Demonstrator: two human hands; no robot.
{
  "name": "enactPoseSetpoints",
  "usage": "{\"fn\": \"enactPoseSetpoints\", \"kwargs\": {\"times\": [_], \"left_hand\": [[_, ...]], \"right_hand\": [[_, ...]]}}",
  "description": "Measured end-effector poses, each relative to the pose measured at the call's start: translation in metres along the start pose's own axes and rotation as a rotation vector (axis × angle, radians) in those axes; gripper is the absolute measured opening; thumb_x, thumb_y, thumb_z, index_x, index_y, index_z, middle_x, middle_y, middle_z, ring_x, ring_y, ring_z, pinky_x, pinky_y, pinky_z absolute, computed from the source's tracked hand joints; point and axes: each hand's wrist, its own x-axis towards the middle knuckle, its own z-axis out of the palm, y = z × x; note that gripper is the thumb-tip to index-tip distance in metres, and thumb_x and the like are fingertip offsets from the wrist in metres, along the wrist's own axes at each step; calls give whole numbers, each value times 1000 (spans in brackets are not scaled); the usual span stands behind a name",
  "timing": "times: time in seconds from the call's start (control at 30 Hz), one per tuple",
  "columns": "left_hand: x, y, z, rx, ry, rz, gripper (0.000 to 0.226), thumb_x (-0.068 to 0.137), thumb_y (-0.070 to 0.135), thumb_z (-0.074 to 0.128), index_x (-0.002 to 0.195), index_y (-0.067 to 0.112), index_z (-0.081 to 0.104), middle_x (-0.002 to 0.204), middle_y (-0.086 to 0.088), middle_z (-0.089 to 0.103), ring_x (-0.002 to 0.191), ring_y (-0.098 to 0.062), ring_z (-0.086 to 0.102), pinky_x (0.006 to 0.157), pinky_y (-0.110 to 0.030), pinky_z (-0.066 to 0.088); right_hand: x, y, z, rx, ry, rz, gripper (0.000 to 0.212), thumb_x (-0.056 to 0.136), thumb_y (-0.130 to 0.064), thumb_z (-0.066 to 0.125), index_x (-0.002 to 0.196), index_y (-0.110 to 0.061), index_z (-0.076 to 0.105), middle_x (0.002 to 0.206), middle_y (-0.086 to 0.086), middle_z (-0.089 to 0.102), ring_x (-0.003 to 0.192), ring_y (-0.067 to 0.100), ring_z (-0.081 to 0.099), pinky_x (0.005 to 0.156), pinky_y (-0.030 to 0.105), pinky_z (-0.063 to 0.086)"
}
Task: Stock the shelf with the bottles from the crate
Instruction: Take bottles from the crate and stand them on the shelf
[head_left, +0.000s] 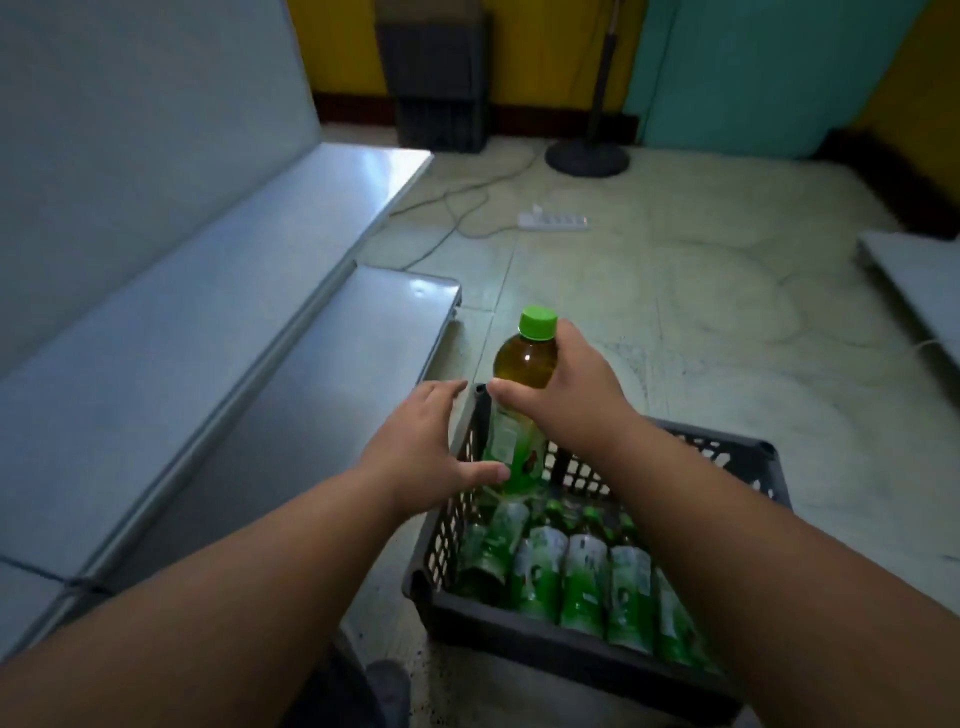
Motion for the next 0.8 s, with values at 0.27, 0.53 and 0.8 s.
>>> {"fn": "enactPoseSetpoints", "kwargs": {"times": [0.27, 0.53, 0.8], "left_hand": [[-101, -29, -122, -161, 319, -78, 108, 59, 59, 87, 149, 33, 33, 149, 9, 42, 132, -10, 43, 106, -35, 44], [-146, -114, -192, -215, 427, -116, 61, 65, 52, 87, 112, 32, 55, 105, 17, 63, 94, -5, 62, 82, -28, 57], [-147, -239, -199, -86, 480, -420, 121, 60, 70, 80, 153, 15, 26, 154, -3, 39, 140, -17, 38, 112, -33, 35]], "right_hand": [[-35, -173, 33, 88, -27, -335, 58, 73, -36, 85, 116, -34, 47, 101, -19, 56, 93, 1, 56, 78, 21, 48], [-35, -276, 144, 115, -173, -472, 61, 71, -43, 85, 117, -34, 46, 103, -16, 59, 95, 8, 59, 81, 26, 51], [10, -292, 253, 101, -318, -445, 59, 74, -42, 84, 119, -26, 48, 104, -8, 62, 97, 16, 63, 85, 37, 56]]}}
